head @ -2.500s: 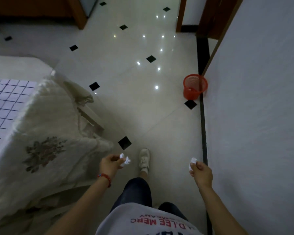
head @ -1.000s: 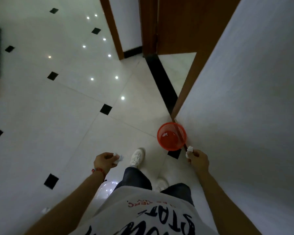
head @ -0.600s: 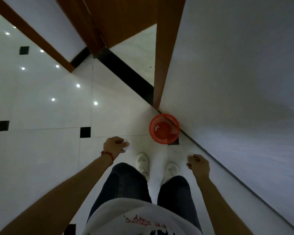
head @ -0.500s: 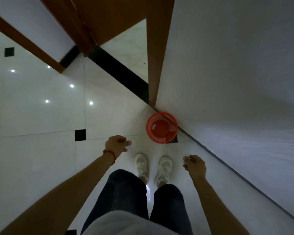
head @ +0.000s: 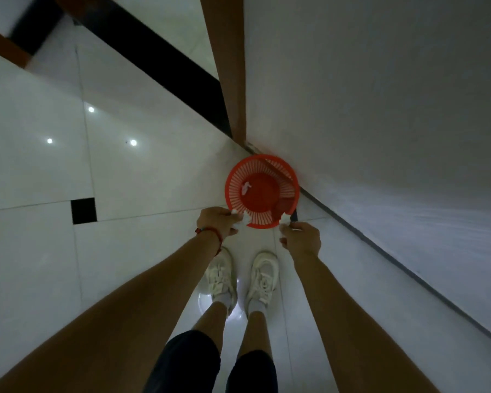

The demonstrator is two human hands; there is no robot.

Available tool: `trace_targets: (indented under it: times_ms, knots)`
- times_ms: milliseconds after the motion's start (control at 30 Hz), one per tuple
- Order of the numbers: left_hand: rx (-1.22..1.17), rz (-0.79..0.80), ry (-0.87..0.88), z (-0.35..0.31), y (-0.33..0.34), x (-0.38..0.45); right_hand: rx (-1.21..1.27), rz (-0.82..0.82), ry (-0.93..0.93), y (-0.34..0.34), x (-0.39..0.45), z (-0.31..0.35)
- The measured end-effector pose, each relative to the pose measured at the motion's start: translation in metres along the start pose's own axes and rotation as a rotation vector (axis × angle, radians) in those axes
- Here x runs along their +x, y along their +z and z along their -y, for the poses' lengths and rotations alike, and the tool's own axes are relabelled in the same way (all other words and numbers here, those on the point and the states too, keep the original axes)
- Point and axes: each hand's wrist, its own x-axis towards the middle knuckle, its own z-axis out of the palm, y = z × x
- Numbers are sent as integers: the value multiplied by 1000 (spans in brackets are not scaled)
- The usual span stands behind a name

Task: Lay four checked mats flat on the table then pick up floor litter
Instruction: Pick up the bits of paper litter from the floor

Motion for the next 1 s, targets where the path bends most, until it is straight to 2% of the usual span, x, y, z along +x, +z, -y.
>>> trace_targets:
  times_ms: [200, 333, 467, 600, 833, 1000]
  knots:
    - [-17, 65, -58, -5, 31, 40, 261, 61, 68, 22, 31, 4]
    - [208, 84, 36, -10, 20, 31, 73, 45, -13, 17, 24, -3]
    - [704, 66, 285, -8, -15, -9, -147, 48, -91, -2, -4, -2]
    - [807, 69, 330, -3, -63, -54, -337, 80, -144, -29, -48, 6]
    - [680, -4, 315, -1, -159, -135, -526, 165, -288, -57, -142, 46]
    - [370, -124, 191, 11, -220, -163, -524, 173, -399, -52, -183, 74]
